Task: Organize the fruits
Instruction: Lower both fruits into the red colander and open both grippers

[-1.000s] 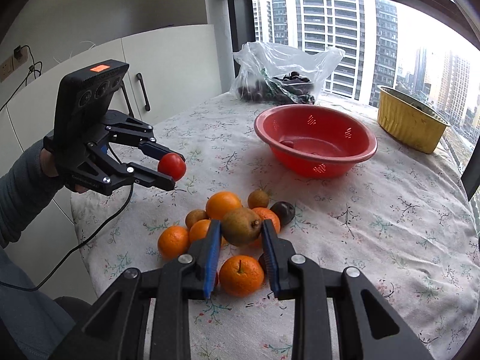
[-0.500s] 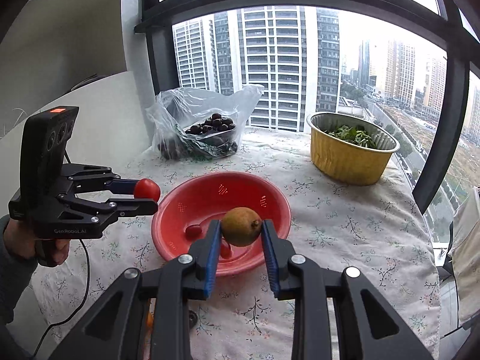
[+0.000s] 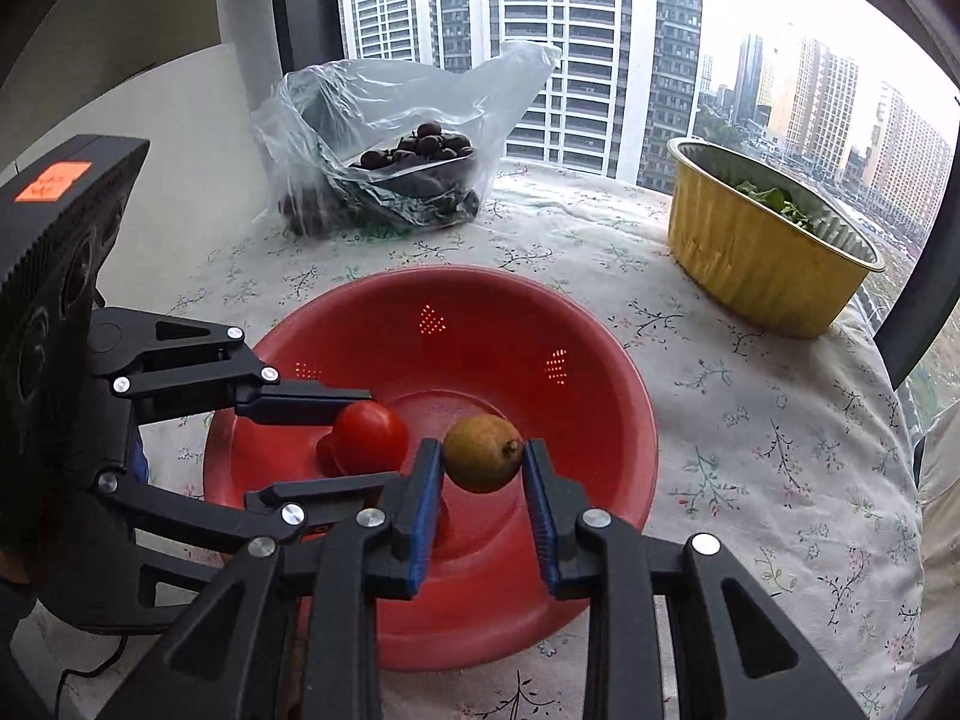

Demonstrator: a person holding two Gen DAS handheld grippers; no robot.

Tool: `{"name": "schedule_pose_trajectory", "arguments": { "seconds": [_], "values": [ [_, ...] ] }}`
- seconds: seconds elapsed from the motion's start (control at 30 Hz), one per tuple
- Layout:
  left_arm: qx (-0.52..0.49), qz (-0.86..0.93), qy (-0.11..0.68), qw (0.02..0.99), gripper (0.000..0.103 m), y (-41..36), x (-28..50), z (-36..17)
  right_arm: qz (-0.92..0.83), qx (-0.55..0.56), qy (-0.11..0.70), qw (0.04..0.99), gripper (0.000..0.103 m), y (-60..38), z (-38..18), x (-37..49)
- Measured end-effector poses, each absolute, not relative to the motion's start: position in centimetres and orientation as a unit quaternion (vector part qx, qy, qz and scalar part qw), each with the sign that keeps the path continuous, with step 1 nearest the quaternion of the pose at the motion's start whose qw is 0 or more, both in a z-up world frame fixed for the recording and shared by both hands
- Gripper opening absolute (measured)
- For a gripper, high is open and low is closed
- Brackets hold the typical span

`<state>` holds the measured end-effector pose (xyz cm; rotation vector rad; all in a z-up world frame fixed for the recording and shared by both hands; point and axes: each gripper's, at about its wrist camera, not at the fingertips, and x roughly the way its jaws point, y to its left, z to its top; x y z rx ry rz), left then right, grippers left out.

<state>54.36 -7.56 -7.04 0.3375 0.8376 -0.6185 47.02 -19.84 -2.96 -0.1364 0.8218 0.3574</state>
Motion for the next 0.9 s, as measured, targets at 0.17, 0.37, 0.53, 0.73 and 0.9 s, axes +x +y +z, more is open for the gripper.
{"name": "schedule_pose_trajectory", "arguments": {
  "seconds": [0.17,0.37,0.53,0.73,0.9],
  "values": [
    [0.166,-0.29,0.405,0.851,0.032,-7.1,54.3,-8.1,0.165,-0.076,0.412,0.893,0.03,-19.6,-4.1,48.3],
    [0.166,-0.283,0.406,0.853,0.032,-6.9,54.3,-8.4,0.161,-0.085,0.415,0.891,0.03,-19.5,-4.4,48.6],
    [0.167,-0.274,0.402,0.857,0.043,-6.9,54.3,-8.3,0.162,-0.088,0.416,0.89,0.036,-19.4,-4.5,48.6],
    [0.152,-0.263,0.4,0.865,0.073,-6.0,54.3,-7.8,0.155,-0.087,0.408,0.896,0.048,-19.8,-4.0,48.4],
    [0.145,-0.267,0.388,0.87,0.08,-5.1,52.8,-6.5,0.152,-0.08,0.381,0.909,0.05,-20.5,-2.5,46.6]
  ]
}}
